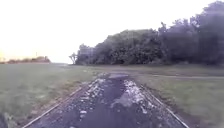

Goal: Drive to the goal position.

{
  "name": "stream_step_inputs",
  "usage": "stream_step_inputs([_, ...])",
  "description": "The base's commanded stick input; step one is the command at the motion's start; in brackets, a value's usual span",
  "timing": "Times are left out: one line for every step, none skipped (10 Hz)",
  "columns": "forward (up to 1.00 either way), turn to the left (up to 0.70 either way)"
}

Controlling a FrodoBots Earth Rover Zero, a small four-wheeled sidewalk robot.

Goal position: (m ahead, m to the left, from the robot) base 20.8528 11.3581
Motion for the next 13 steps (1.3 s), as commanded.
stream_step_inputs([0.70, 0.00])
stream_step_inputs([0.70, 0.00])
stream_step_inputs([0.70, 0.00])
stream_step_inputs([0.70, 0.00])
stream_step_inputs([0.70, 0.00])
stream_step_inputs([0.70, 0.00])
stream_step_inputs([0.70, 0.00])
stream_step_inputs([0.70, 0.00])
stream_step_inputs([0.70, 0.00])
stream_step_inputs([0.70, 0.00])
stream_step_inputs([0.70, 0.00])
stream_step_inputs([0.70, 0.00])
stream_step_inputs([0.70, 0.00])
